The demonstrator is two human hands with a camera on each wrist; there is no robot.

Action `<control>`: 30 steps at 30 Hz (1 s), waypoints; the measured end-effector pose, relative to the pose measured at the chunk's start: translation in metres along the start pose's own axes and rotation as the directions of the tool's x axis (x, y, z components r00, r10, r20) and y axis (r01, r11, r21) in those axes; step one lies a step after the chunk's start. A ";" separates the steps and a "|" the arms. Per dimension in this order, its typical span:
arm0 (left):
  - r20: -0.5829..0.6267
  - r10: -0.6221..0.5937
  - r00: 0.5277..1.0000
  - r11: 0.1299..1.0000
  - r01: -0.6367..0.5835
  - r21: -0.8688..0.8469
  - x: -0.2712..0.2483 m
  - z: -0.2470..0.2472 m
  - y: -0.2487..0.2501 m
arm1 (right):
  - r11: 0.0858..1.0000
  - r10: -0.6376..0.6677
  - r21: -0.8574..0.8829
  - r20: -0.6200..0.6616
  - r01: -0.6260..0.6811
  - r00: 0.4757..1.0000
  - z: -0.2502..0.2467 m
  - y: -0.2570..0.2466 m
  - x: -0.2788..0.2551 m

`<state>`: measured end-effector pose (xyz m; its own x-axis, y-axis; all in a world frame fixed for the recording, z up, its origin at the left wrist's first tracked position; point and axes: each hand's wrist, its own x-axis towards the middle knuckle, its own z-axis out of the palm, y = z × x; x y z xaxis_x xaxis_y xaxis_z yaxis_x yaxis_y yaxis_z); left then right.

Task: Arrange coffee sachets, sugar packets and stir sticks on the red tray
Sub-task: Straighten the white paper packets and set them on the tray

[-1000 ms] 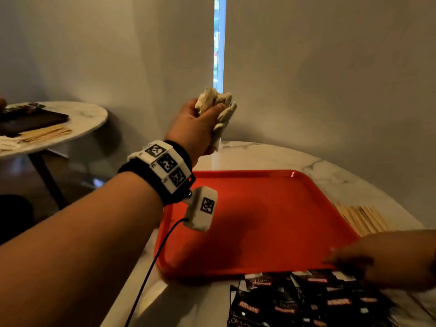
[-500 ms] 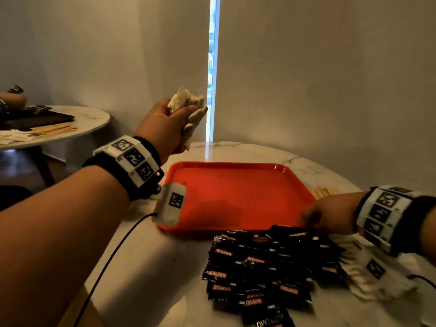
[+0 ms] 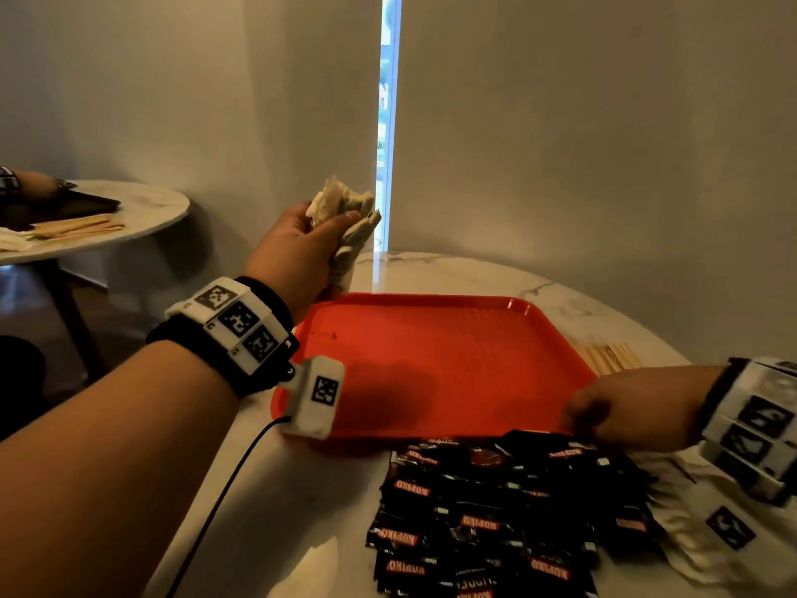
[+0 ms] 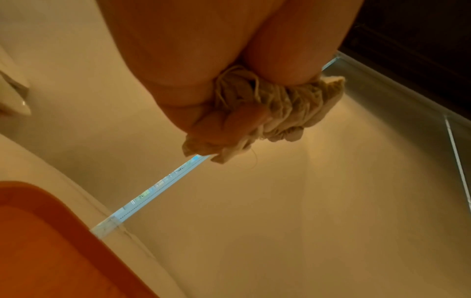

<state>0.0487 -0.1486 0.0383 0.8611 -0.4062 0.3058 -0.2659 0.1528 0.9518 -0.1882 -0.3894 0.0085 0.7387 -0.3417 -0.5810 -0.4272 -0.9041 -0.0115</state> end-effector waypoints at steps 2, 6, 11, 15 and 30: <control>0.016 -0.025 1.000 0.999 0.026 -0.047 0.010 0.001 -0.010 | 0.999 -0.005 0.050 0.035 0.004 0.999 -0.003 0.004 0.004; 0.063 -0.033 0.997 0.998 0.036 -0.056 0.026 0.008 -0.011 | 0.997 0.007 0.076 0.080 -0.013 0.997 -0.006 0.004 0.008; 0.106 0.026 0.994 0.988 -0.010 -0.153 0.026 0.012 -0.011 | 0.999 0.036 0.020 0.031 -0.037 0.999 -0.003 0.004 0.012; 0.096 0.025 0.995 0.979 -0.005 -0.202 0.026 0.011 -0.030 | 0.999 0.038 0.033 -0.002 -0.038 0.999 0.000 0.004 0.014; 0.236 -0.042 0.971 0.965 0.100 -0.241 0.029 0.004 -0.069 | 0.994 0.043 0.110 -0.291 -0.011 0.956 -0.097 -0.042 0.014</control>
<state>0.0908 -0.1742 -0.0187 0.7450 -0.6131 0.2629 -0.0666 0.3237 0.9438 -0.1101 -0.3812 0.0797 0.8396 -0.4400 -0.3185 -0.4899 -0.8666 -0.0945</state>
